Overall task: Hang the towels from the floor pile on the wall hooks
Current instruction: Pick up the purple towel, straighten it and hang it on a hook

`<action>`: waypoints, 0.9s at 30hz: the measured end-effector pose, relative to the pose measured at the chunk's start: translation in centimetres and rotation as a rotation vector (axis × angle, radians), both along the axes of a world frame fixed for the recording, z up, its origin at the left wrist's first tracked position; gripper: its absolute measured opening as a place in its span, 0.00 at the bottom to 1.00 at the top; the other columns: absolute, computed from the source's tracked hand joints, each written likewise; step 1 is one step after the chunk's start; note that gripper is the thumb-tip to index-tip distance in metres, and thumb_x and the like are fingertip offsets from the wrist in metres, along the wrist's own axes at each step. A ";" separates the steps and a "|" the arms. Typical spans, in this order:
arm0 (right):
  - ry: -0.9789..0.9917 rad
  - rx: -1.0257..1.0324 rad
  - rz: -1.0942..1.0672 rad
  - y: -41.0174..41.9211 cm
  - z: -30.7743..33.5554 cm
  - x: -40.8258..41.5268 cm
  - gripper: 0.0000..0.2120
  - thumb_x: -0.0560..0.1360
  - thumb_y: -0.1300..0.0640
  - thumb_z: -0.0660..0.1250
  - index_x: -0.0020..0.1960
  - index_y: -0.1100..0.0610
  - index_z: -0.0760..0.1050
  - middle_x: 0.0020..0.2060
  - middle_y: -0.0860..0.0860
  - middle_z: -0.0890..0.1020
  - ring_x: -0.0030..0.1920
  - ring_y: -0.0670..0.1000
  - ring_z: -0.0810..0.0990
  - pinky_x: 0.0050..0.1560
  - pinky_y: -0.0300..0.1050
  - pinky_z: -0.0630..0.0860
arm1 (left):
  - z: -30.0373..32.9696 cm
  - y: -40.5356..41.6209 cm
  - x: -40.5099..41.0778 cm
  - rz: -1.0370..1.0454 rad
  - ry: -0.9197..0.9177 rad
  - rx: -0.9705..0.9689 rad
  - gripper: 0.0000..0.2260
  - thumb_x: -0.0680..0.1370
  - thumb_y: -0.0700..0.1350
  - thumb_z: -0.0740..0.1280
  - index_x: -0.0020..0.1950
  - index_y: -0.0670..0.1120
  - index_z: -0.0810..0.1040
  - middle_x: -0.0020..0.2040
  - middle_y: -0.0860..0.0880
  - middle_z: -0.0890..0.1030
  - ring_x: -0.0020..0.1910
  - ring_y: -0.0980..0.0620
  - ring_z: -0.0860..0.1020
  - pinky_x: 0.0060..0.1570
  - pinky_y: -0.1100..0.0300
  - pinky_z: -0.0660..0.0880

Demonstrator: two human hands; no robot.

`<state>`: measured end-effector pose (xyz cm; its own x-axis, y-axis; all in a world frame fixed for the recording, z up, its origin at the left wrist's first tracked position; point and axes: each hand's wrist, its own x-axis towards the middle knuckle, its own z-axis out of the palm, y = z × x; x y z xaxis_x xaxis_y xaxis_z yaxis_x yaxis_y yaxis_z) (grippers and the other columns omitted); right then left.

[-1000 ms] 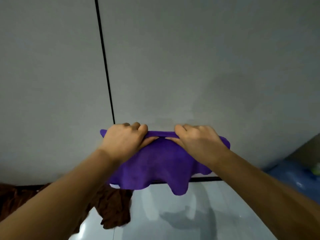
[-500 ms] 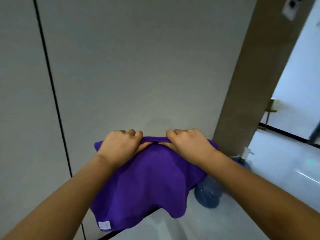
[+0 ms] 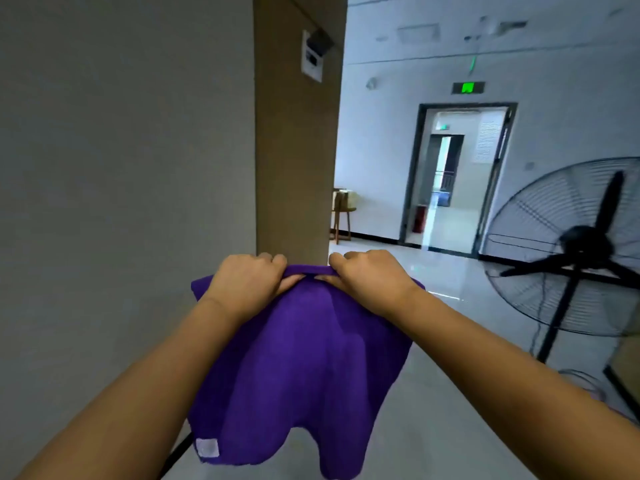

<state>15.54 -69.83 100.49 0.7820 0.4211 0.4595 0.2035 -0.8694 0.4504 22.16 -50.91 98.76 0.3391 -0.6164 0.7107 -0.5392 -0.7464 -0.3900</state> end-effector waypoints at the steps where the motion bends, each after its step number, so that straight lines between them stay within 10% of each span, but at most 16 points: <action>1: 0.002 0.003 -0.050 -2.9 0.0 -2.0 0.23 0.80 0.40 0.46 0.56 0.58 0.67 0.49 0.55 0.79 0.46 0.57 0.78 0.38 0.45 0.62 | 0.1 -3.2 -1.4 -0.033 0.003 0.022 0.21 0.73 0.59 0.59 0.31 0.44 0.74 0.24 0.46 0.76 0.19 0.46 0.74 0.17 0.63 0.64; 7: 0.015 -0.002 -0.332 -19.1 -0.1 -15.4 0.23 0.80 0.40 0.47 0.55 0.58 0.68 0.49 0.55 0.80 0.47 0.59 0.79 0.37 0.45 0.62 | -0.2 -22.2 -10.9 -0.188 0.111 0.126 0.24 0.80 0.62 0.46 0.55 0.46 0.72 0.51 0.48 0.79 0.48 0.47 0.80 0.36 0.58 0.65; 17: 0.003 0.032 -0.863 -38.0 -0.7 -41.6 0.24 0.79 0.39 0.47 0.55 0.59 0.67 0.48 0.58 0.80 0.48 0.61 0.79 0.38 0.48 0.64 | -0.9 -48.6 -30.2 -0.764 -0.015 -0.005 0.21 0.77 0.61 0.61 0.44 0.43 0.78 0.40 0.44 0.82 0.37 0.43 0.82 0.31 0.58 0.67; 22: -0.091 0.116 -1.031 -43.4 -1.9 -52.6 0.22 0.78 0.42 0.57 0.47 0.63 0.72 0.37 0.62 0.81 0.36 0.64 0.80 0.31 0.48 0.64 | -0.9 -58.1 -39.4 -0.997 -0.055 -0.006 0.21 0.62 0.59 0.77 0.27 0.44 0.74 0.21 0.46 0.75 0.16 0.47 0.73 0.17 0.65 0.65; 27: -0.044 0.102 -1.299 -47.9 -2.3 -61.5 0.24 0.79 0.39 0.50 0.55 0.59 0.69 0.48 0.57 0.81 0.47 0.61 0.80 0.35 0.46 0.62 | -1.4 -67.0 -48.0 -1.202 -0.075 0.001 0.21 0.61 0.58 0.77 0.27 0.44 0.74 0.21 0.47 0.74 0.15 0.48 0.72 0.17 0.67 0.63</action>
